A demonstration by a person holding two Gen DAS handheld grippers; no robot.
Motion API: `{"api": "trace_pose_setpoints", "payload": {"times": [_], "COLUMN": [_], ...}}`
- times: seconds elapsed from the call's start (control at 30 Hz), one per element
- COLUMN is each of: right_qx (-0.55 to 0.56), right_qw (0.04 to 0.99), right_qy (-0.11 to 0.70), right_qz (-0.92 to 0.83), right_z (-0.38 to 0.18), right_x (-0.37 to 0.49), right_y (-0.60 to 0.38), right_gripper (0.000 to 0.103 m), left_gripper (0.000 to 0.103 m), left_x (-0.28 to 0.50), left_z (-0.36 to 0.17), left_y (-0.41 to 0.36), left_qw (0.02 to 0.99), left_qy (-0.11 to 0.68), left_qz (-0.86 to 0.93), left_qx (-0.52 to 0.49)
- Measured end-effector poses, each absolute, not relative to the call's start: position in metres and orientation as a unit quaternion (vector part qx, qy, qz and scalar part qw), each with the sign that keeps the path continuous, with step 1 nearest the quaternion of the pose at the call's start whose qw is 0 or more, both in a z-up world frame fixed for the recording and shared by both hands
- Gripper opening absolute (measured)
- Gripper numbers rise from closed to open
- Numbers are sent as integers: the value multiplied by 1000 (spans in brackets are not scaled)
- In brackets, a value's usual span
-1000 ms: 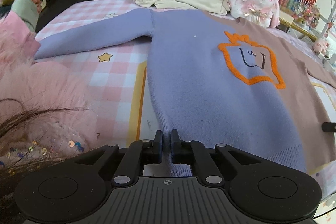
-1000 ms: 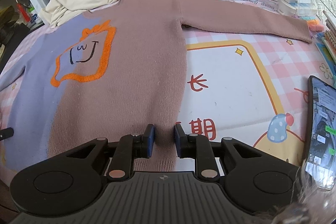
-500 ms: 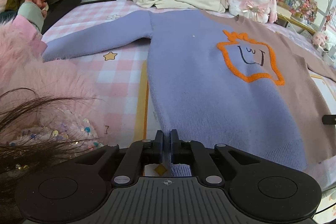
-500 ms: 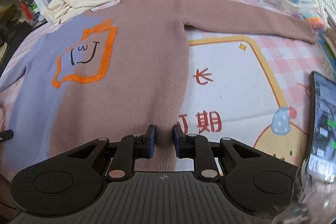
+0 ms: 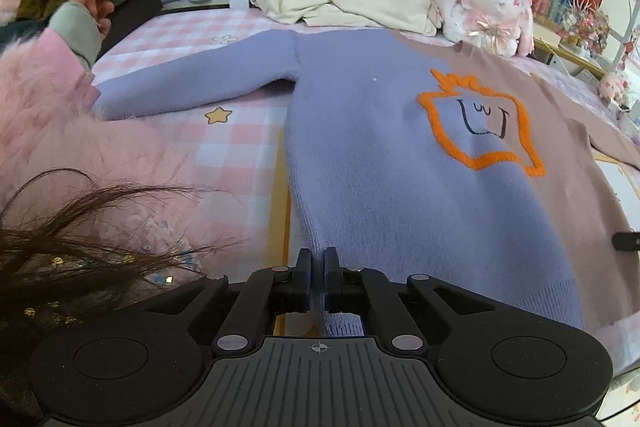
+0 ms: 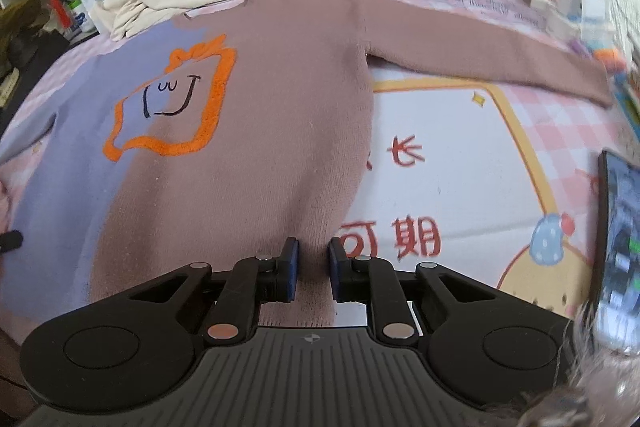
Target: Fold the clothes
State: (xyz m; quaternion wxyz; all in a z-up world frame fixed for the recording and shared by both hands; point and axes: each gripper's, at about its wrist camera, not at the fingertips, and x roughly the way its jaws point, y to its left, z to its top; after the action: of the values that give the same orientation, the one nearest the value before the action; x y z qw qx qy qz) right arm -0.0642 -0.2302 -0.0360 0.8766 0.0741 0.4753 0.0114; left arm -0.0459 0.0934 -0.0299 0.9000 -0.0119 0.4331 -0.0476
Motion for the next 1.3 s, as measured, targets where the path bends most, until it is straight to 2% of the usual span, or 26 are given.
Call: {"api": "trace_pose_setpoints", "payload": {"times": [0.3,0.37,0.57,0.63,0.7,1.0,1.1,1.2,1.27,1.3], "right_qx": [91,104,119,113,107,92,103,109,112,114], "right_qw": [874,871,865,867,867,871,870,870,871,873], "right_qy": [477,481,486,485,486,482,482,481,477,473], "right_qz": [4,-1,-7,-6,-3,-4,-13,-25,-34,-39], "right_z": [-36,-35,-34,-34,-34,-35,-34,-30,-26,-23], "right_x": [-72,-74,-86,-86,-85,-85,-86,-88,-91,-94], "right_y": [-234,-237,-240,-238,-235,-224,-229,-231,-231,-231], "right_gripper": [18,22,22,21,15,14,16,19,21,29], "left_gripper": [5,9,11,8,4,6,13,29,50,55], "left_x": [-44,-44,-46,-46,-46,-49,-53,-64,-76,-81], "left_z": [-33,-33,-34,-34,-33,-26,-24,-12,0,6], "left_y": [83,81,87,87,89,81,78,76,73,71], "left_qw": [898,898,896,896,899,905,903,909,921,927], "left_qy": [436,436,439,438,433,417,419,401,367,348], "left_qz": [-59,-59,-63,-69,-68,-66,-74,-80,-86,-90], "left_qx": [17,26,16,17,12,50,64,82,102,110]}}
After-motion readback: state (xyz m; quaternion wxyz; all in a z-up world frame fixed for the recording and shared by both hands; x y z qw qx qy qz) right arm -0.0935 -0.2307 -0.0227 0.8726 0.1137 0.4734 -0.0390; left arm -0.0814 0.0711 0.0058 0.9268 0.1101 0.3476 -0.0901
